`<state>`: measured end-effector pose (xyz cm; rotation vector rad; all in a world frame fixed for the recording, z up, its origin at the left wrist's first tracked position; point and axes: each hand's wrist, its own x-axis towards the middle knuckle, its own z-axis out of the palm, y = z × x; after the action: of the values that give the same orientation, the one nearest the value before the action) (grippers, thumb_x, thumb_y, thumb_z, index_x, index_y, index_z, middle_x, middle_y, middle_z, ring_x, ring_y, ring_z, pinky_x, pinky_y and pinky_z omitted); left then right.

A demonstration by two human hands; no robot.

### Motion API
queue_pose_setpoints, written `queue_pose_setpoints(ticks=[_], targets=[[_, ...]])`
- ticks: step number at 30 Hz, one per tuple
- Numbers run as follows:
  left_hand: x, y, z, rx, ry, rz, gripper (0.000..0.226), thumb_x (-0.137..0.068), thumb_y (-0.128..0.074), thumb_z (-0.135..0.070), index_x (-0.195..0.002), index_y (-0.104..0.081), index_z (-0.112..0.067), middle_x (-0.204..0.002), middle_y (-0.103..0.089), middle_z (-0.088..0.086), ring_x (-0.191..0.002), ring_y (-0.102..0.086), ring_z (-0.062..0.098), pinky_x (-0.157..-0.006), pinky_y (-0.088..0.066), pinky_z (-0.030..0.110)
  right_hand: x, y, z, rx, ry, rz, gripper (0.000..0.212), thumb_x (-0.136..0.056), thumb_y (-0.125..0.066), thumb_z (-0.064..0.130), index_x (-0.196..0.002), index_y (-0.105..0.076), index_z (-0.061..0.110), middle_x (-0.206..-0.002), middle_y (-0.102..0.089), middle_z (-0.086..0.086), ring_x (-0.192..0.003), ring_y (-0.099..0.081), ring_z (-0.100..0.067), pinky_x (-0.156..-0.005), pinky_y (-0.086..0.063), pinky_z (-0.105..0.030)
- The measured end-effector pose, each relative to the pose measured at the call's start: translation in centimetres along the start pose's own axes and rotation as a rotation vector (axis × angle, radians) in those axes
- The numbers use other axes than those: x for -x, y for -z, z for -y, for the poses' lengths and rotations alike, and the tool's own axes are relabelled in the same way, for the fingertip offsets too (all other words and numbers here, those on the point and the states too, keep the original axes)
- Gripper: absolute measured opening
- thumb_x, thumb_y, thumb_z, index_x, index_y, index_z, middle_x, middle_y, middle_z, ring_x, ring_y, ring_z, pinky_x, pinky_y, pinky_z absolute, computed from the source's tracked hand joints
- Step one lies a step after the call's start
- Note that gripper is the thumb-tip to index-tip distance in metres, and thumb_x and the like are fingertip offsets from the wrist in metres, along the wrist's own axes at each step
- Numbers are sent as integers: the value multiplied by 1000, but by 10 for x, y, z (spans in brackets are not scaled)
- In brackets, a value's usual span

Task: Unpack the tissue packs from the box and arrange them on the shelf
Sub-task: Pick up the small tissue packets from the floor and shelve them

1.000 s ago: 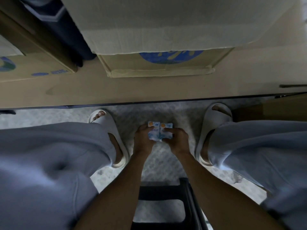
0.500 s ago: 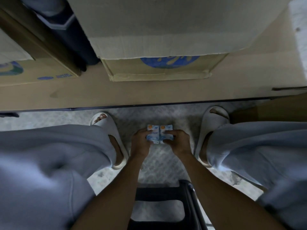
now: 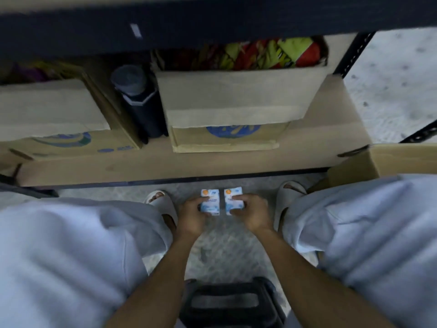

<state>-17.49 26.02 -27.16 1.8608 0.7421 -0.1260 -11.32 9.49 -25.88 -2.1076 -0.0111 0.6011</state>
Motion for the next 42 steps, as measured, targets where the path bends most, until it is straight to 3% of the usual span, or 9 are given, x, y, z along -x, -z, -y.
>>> queue_pose_setpoints(ticks=[3,11,14,17,21,27,31,34,42], targets=[[18,18,-22,-15,-111,-48,45,-75,-66,16,-105,-66,-17,-116,-66,11,-98,-65,23,-85,-56,34,16,15,23,26,83,-20,41,-64,-83,4,-104,-72,7,-99,-65,2,-85,-58,-6,-62,-36,6],[66,67,-94,15,-299,-165,45,-68,-78,5,-109,-70,-12,-110,-68,3,-93,-66,14,-80,-51,14,55,52,92,52,282,-157,44,-59,-87,17,-101,-74,21,-107,-69,-5,-89,-66,-12,-85,-49,-19],[84,88,-122,91,-351,-216,42,-72,-75,6,-112,-68,-7,-107,-66,2,-89,-64,11,-72,-46,2,74,66,123,61,372,-189,45,-60,-86,19,-103,-73,22,-106,-69,-2,-88,-65,-11,-85,-48,-18],[95,113,-145,156,-459,-274,43,-71,-76,5,-111,-69,-8,-117,-66,3,-89,-66,7,-78,-52,11,88,75,156,34,480,-219,44,-62,-86,16,-104,-73,20,-108,-65,1,-85,-61,-8,-82,-43,-10],[109,146,-174,151,-538,-327,44,-72,-76,5,-113,-67,-6,-120,-62,0,-84,-63,-1,-69,-49,6,101,81,201,41,627,-255,44,-63,-86,16,-105,-73,18,-113,-63,-2,-95,-62,-11,-91,-49,-19],[114,190,-207,182,-654,-412,43,-73,-77,3,-114,-67,-7,-125,-62,3,-96,-67,17,-73,-52,11,115,88,269,40,820,-294,44,-67,-84,22,-108,-72,19,-118,-61,0,-104,-57,-8,-93,-47,-19],[117,215,-235,213,-747,-458,45,-70,-78,6,-112,-69,-8,-123,-62,0,-92,-68,10,-80,-54,18,120,93,309,-8,921,-343,43,-65,-85,22,-107,-73,19,-115,-63,-1,-102,-58,-8,-93,-49,-24],[118,229,-258,196,-783,-504,45,-69,-78,6,-111,-69,-7,-117,-63,-5,-82,-66,-5,-78,-52,12,120,98,333,-28,946,-358,44,-65,-85,21,-107,-73,18,-116,-63,-3,-102,-60,-12,-93,-50,-30],[90,259,-296,111,-721,-470,46,-73,-78,0,-116,-68,-14,-123,-62,-5,-92,-66,4,-84,-52,18,96,105,380,49,920,-376,45,-68,-83,24,-110,-70,18,-117,-64,-3,-99,-61,-15,-90,-52,-35]])
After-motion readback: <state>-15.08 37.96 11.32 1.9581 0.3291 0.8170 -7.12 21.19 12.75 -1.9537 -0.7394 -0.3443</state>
